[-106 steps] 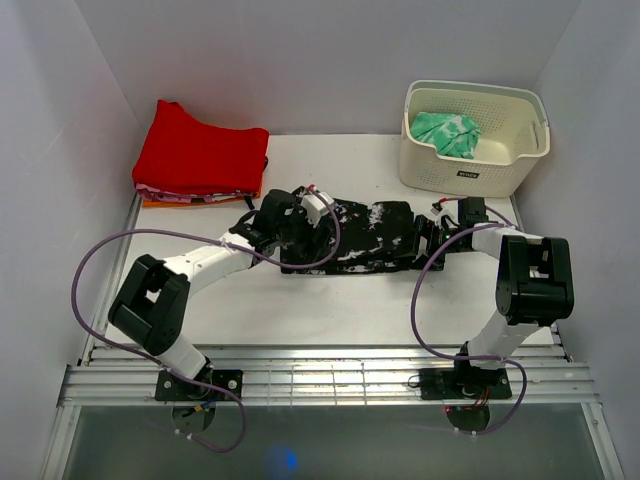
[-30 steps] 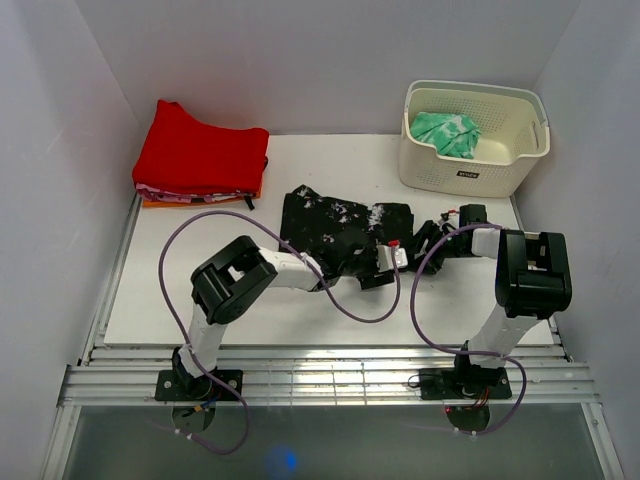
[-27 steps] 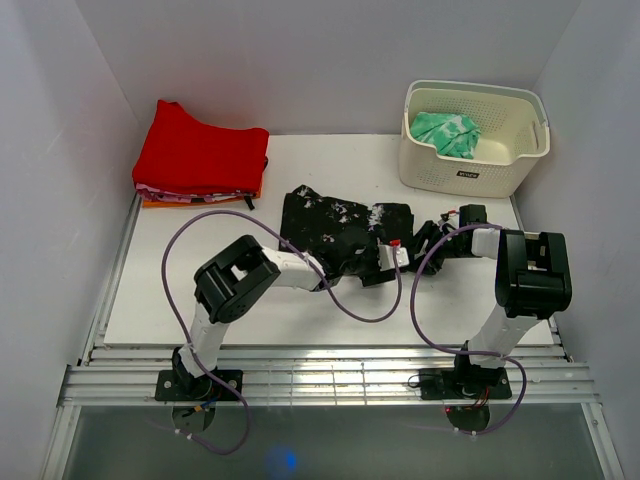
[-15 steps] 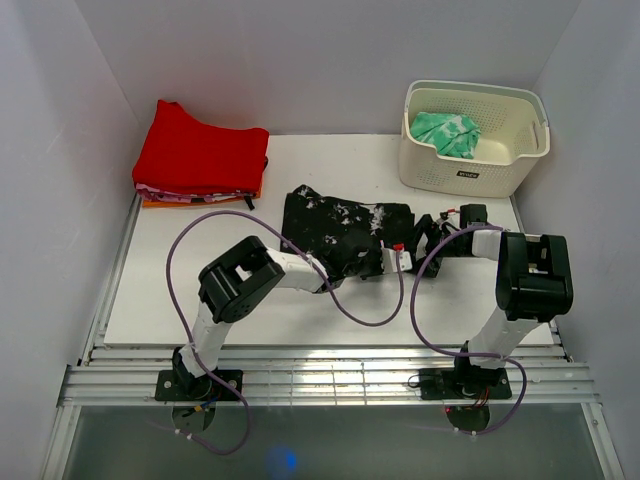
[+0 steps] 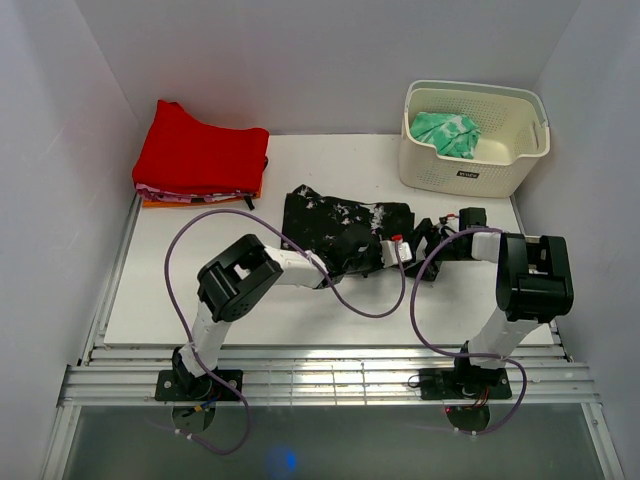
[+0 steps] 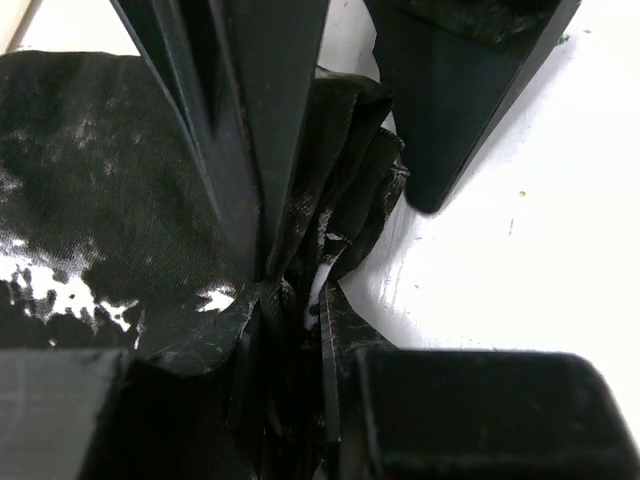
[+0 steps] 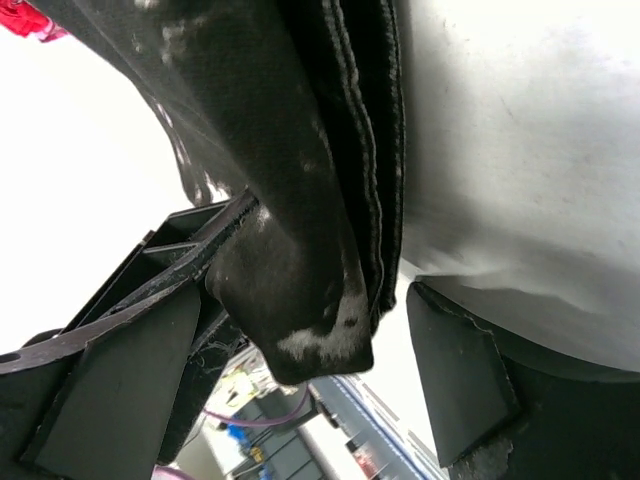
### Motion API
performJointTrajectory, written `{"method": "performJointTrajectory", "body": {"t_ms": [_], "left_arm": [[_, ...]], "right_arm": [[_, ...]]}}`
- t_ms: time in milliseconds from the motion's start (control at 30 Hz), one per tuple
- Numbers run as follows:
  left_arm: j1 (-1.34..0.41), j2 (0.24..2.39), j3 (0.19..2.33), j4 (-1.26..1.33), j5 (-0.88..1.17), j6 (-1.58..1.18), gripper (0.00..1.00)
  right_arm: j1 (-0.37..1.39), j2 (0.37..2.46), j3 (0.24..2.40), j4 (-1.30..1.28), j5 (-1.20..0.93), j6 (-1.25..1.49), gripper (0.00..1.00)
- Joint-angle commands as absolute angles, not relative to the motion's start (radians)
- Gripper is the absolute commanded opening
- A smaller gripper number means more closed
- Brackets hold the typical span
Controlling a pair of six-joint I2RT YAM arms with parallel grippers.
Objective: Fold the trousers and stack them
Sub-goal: Fold the trousers
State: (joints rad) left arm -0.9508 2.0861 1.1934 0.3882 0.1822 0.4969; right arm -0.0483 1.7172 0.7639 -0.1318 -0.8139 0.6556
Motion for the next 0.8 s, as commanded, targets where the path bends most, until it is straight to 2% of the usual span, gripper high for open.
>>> {"method": "performJointTrajectory", "body": {"t_ms": [0, 67, 100, 133, 200, 233, 300, 333, 367, 400, 433, 533, 567, 633, 767], "left_arm": [[-0.951, 2.013, 1.223, 0.347, 0.244, 0.425, 0.00], [-0.951, 2.014, 1.227, 0.338, 0.247, 0.404, 0.00], [-0.951, 2.017, 1.232, 0.333, 0.247, 0.391, 0.00], [-0.953, 2.016, 1.236, 0.328, 0.250, 0.384, 0.00], [-0.951, 2.008, 1.233, 0.319, 0.256, 0.368, 0.00], [-0.950, 1.994, 1.229, 0.319, 0.265, 0.364, 0.00], [-0.951, 1.976, 1.212, 0.318, 0.268, 0.348, 0.01], [-0.950, 1.965, 1.209, 0.313, 0.255, 0.335, 0.07], [-0.948, 1.942, 1.210, 0.280, 0.249, 0.298, 0.15], [-0.946, 1.925, 1.219, 0.247, 0.244, 0.270, 0.25], [-0.945, 1.907, 1.242, 0.115, 0.244, 0.226, 0.40], [-0.888, 1.791, 1.299, -0.087, 0.362, -0.028, 0.53], [-0.830, 1.748, 1.281, -0.153, 0.392, -0.096, 0.54], [-0.743, 1.611, 1.169, -0.189, 0.489, -0.269, 0.57], [-0.444, 1.457, 1.020, -0.316, 0.512, -0.400, 0.62]], "right_arm": [[-0.041, 1.779, 0.775, -0.115, -0.744, 0.655, 0.91], [-0.037, 1.789, 0.759, -0.083, -0.750, 0.675, 0.99], [-0.035, 1.787, 0.750, -0.051, -0.747, 0.702, 0.96], [-0.034, 1.784, 0.739, -0.032, -0.750, 0.718, 0.83], [-0.032, 1.778, 0.727, -0.018, -0.741, 0.729, 0.71], [-0.031, 1.773, 0.729, -0.017, -0.729, 0.726, 0.61], [-0.031, 1.778, 0.735, -0.028, -0.719, 0.718, 0.51], [-0.031, 1.779, 0.742, -0.038, -0.715, 0.706, 0.38], [-0.031, 1.779, 0.749, -0.047, -0.712, 0.701, 0.30], [-0.031, 1.779, 0.752, -0.052, -0.709, 0.696, 0.22], [-0.031, 1.778, 0.759, -0.064, -0.709, 0.690, 0.10], [-0.029, 1.761, 0.758, -0.066, -0.715, 0.690, 0.08], [-0.028, 1.756, 0.753, -0.060, -0.718, 0.690, 0.08], [-0.022, 1.750, 0.752, -0.055, -0.721, 0.687, 0.08], [-0.008, 1.729, 0.747, -0.060, -0.703, 0.660, 0.08]]}}
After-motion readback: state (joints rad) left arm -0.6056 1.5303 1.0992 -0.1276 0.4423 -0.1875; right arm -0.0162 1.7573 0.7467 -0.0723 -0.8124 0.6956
